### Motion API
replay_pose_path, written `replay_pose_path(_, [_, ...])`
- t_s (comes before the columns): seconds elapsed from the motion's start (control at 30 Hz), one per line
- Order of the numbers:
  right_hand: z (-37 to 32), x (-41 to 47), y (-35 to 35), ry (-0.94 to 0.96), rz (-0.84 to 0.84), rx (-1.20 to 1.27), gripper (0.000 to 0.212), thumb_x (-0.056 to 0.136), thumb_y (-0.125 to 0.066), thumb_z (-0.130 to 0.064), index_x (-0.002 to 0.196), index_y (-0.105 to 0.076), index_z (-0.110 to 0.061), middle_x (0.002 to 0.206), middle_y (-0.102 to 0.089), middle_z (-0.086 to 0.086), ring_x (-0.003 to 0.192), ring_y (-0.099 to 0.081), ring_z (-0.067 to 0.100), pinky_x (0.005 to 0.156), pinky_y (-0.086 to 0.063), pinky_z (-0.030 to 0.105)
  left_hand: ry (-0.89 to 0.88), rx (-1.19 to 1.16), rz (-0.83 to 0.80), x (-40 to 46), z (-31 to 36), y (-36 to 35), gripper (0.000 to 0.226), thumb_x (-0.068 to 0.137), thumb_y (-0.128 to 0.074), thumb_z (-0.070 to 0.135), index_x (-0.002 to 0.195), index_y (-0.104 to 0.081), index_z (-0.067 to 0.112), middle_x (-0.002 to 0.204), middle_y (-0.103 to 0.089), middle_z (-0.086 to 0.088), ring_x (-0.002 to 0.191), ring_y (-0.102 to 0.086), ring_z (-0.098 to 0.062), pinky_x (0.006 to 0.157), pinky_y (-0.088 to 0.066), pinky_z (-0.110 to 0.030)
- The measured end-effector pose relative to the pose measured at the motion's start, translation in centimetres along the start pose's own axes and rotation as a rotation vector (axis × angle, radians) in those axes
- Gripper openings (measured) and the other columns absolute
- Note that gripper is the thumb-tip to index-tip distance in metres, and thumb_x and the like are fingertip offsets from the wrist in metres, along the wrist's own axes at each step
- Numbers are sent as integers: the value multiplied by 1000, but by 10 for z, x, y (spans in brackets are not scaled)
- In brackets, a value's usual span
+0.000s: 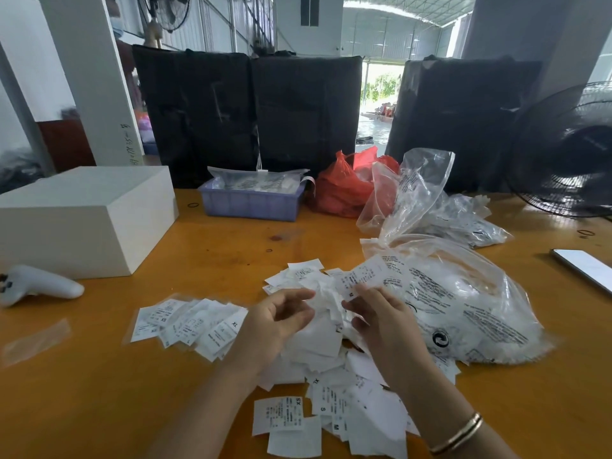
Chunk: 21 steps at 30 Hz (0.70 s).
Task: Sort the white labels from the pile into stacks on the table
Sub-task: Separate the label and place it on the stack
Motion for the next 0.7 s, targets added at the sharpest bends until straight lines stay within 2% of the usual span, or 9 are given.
replay_pose_path(0.03, [0, 0, -1, -7, -5, 19, 9, 71, -74, -23, 63, -73, -20, 69, -66, 2, 66, -64, 11, 62, -46, 24, 1, -2, -2, 0, 0, -1, 24, 81, -73, 18, 89, -73, 41, 82, -70, 9, 80, -66, -1, 68, -49, -9])
replay_pose_path(0.13, [2, -2, -4, -9, -16, 5, 9, 63, -76, -26, 64, -72, -19, 67, -64, 1, 62, -61, 9, 61, -46, 22, -9, 11, -16, -1, 1, -3, 21, 81, -73, 17, 92, -72, 35, 78, -70, 13, 78, -65, 2, 66, -47, -6])
replay_pose_path(0.27, [1, -4, -1, 45, 39, -162, 9, 79, -74, -14, 72, -74, -20, 74, -71, 0, 66, -65, 9, 63, -48, 23, -22, 34, -36, -1, 4, -6, 22, 82, -72, 16, 95, -71, 33, 77, -69, 14, 79, -65, 1, 69, -48, -8])
replay_pose_path(0.33, [-1, -6, -1, 84, 70, -247, 4, 82, -72, -15, 82, -73, -19, 78, -74, 1, 67, -66, 8, 65, -49, 26, -22, 46, -42, -2, 4, -6, 22, 82, -72, 16, 94, -71, 34, 78, -69, 15, 81, -64, 1, 71, -48, -8])
replay_pose_path(0.4, [-1, -9, -5, 95, 72, -282, 4, 82, -72, -17, 86, -72, -15, 77, -74, -1, 65, -66, 6, 59, -48, 23, -25, 64, -37, -2, 5, -7, 23, 82, -72, 15, 91, -70, 36, 81, -69, 14, 80, -63, 4, 68, -47, -5])
replay_pose_path(0.6, [-4, -11, -6, 131, 102, -328, 12, 84, -69, -26, 89, -71, -15, 80, -75, -4, 64, -63, 0, 53, -45, 16, -52, 140, -25, -1, 7, -6, 21, 83, -71, 20, 88, -69, 41, 85, -68, 26, 83, -60, 12, 66, -43, -1])
replay_pose_path(0.7, [-3, -12, -8, 131, 92, -326, 11, 83, -71, -23, 82, -73, -13, 71, -73, -7, 57, -62, -2, 47, -44, 11, -72, 168, -24, -1, 8, -6, 20, 85, -70, 21, 88, -69, 41, 85, -66, 36, 85, -57, 19, 66, -41, 2])
Point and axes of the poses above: each hand's wrist, its own x-axis towards the middle knuckle, its own y-axis out of the back of the hand, z = x × y, the point moved 8 cm from there along x, towards the middle knuckle
